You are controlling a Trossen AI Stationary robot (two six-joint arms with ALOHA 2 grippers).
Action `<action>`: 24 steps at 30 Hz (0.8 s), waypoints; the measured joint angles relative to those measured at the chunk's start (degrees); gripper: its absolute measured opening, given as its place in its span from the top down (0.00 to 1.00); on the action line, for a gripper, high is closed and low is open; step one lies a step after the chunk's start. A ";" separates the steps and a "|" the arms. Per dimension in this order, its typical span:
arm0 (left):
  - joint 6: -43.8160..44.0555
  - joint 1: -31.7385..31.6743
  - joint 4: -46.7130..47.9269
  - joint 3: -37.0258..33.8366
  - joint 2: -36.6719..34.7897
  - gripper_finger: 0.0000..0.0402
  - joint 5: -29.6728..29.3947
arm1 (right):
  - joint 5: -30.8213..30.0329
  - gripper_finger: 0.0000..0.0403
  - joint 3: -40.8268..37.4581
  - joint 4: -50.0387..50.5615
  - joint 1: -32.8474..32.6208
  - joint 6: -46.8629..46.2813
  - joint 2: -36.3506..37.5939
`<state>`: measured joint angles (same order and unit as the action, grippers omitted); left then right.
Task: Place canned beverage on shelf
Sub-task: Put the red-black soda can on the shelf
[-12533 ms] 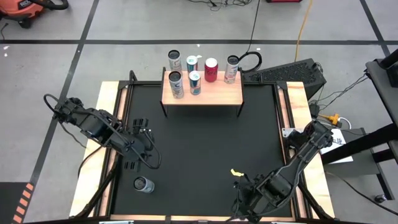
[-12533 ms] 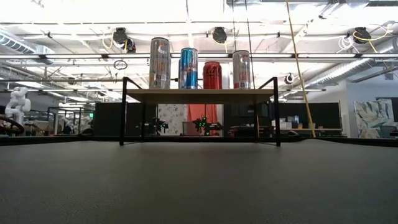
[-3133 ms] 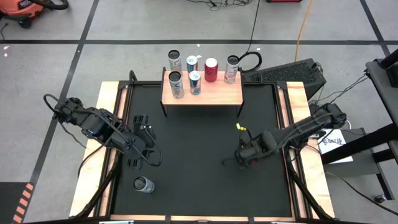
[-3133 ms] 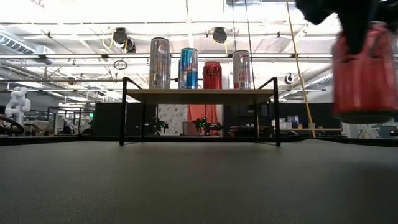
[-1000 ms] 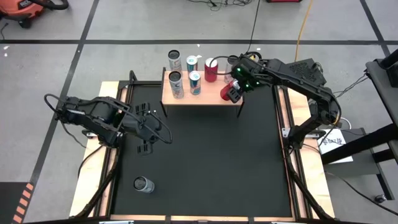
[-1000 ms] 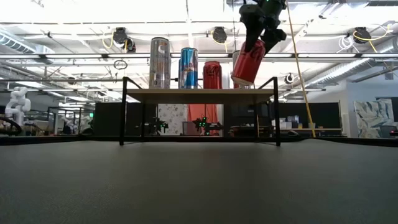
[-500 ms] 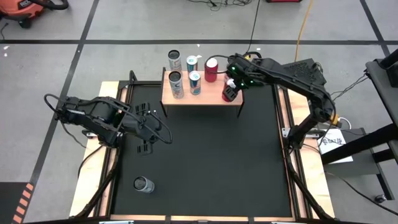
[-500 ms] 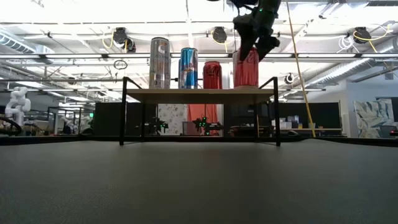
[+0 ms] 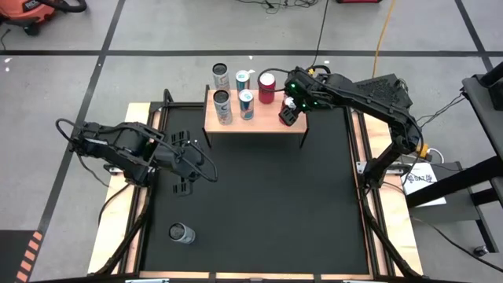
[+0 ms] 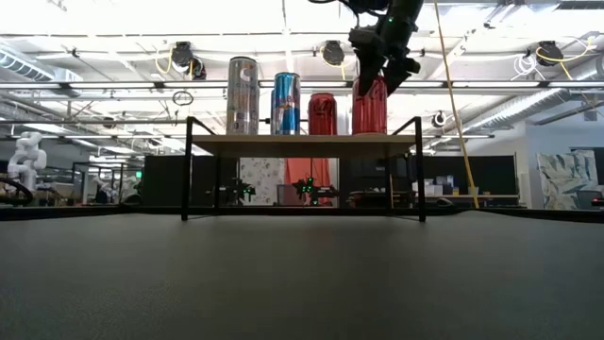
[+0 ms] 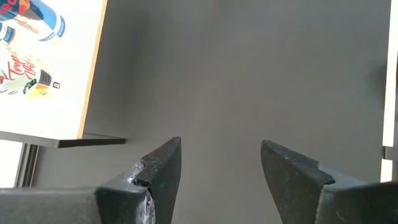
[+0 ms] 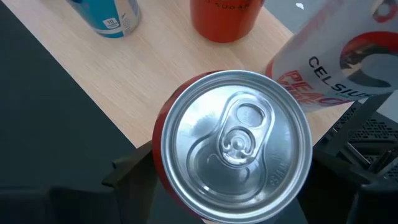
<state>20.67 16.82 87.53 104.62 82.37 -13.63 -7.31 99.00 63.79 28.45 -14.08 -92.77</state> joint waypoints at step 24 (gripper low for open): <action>0.02 0.00 0.00 0.00 0.00 0.46 0.00 | 4.42 0.11 0.00 -1.07 -0.05 -0.16 0.07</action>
<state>20.69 16.82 87.53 104.62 82.37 -13.63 -2.89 99.00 62.72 28.39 -14.25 -92.70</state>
